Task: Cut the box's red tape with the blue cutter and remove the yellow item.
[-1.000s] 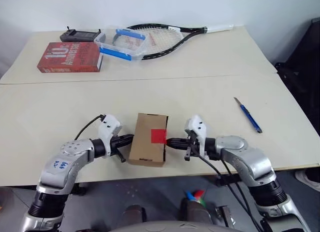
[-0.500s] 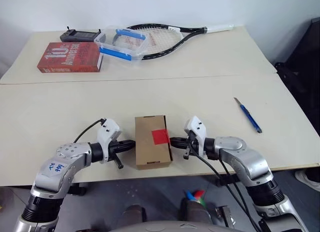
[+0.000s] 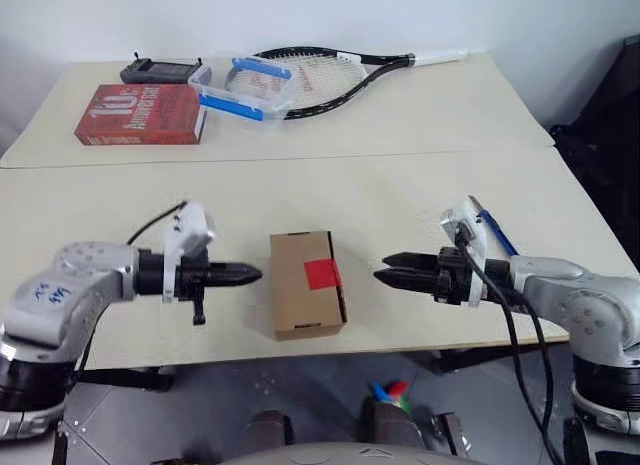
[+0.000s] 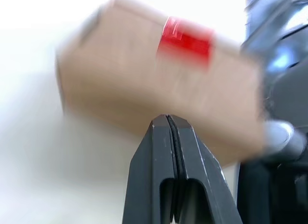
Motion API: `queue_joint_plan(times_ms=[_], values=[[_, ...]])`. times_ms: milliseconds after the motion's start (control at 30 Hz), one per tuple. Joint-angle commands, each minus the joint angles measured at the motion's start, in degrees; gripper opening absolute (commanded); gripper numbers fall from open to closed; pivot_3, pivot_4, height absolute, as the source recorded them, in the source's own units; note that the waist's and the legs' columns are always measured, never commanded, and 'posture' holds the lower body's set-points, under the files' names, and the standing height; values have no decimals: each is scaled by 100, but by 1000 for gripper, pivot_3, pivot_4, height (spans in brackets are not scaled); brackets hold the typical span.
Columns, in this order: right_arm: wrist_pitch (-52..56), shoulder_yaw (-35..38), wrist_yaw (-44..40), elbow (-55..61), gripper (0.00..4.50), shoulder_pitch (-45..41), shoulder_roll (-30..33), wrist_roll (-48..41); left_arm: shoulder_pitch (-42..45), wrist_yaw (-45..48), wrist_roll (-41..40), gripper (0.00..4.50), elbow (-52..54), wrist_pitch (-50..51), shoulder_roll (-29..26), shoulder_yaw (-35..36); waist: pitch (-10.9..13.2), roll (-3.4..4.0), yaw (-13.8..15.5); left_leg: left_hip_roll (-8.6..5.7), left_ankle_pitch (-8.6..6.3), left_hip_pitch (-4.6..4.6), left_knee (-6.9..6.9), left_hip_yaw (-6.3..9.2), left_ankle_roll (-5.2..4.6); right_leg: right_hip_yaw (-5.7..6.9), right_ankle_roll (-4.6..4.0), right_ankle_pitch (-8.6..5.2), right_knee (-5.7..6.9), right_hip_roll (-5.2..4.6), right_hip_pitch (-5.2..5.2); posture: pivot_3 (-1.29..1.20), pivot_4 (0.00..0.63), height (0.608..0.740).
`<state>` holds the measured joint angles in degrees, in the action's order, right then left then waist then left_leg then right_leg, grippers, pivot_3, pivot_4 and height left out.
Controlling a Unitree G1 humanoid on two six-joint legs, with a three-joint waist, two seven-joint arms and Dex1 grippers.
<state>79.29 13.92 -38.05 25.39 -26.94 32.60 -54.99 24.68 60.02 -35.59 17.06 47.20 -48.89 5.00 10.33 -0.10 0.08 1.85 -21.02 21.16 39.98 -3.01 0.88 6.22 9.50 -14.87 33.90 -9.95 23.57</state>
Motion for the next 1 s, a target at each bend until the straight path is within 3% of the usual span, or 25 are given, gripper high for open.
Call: queue_joint_plan(times_ms=[33, 100, 200, 600, 800, 1000], values=[[603, 164, 798, 262, 3945, -240, -454, -418, 313, -72, 115, 0, -90, -235, 320, -382, 0, 0, -9, 0, 0, -1, -1, -1, 0, 0, 0, 0, 0, 0, 0, 0, 150, 740], [645, -100, 1317, 212, 4476, -320, -922, -197, 494, -290, 437, 0, -162, -380, 643, -844, 0, 0, -9, -1, 0, 1, -1, -1, 0, 0, 1, 0, 0, 0, 1, 0, 150, 740], [643, -267, 1728, 164, 4476, -320, -1179, 33, 508, -356, 721, 0, -214, -514, 756, -1142, 0, -1, -15, -2, 0, 4, 0, -2, 0, 0, 1, 1, 2, 0, 4, 0, 150, 740], [250, -869, 1614, 38, 4476, 31, -578, 510, 173, -467, 784, 0, -114, -465, 746, -1125, 0, 0, -13, -2, 0, 5, 0, -2, 0, -2, 2, 1, 0, 0, 7, 0, 150, 740], [223, -798, 1690, -41, 4476, -66, -774, 418, 46, -500, 793, 0, -80, -485, 765, -1103, -1, -1, -13, -2, 0, 0, 0, -2, 0, -2, 1, 1, 1, 0, 3, 0, 150, 740], [279, -1006, 1775, -7, 4476, -149, -587, 618, -2, -517, 798, 0, -80, -514, 774, -1102, -1, -1, -13, -2, 0, 0, 1, -2, 0, -3, 1, 1, 1, 0, 3, 0, 150, 740]])
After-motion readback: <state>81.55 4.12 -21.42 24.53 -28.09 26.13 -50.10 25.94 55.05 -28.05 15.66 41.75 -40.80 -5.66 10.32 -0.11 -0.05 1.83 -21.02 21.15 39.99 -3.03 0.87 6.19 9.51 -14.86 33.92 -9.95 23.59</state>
